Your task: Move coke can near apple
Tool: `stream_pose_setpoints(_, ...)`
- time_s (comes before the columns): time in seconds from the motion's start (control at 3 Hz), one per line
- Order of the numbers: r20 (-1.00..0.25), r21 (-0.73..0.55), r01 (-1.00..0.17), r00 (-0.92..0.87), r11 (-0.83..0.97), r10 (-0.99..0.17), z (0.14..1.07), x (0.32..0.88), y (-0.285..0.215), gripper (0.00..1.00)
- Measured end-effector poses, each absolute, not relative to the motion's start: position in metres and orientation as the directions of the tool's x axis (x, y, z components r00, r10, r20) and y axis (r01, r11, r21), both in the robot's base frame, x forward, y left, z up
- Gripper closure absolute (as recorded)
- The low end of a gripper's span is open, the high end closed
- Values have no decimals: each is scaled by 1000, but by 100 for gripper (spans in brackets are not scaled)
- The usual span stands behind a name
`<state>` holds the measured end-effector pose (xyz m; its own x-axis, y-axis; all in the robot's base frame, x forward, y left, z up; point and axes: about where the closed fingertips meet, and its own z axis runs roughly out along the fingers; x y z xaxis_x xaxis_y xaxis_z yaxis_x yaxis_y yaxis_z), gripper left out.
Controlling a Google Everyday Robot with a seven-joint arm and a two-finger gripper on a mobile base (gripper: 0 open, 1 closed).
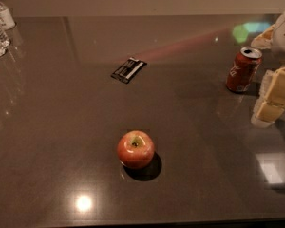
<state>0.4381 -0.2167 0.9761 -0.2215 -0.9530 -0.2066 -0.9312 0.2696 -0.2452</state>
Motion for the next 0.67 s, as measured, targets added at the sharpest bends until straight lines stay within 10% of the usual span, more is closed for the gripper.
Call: stream_pose_setpoints(0.67,-229,-263,-921,-229,287,-946,978,444,-221,0)
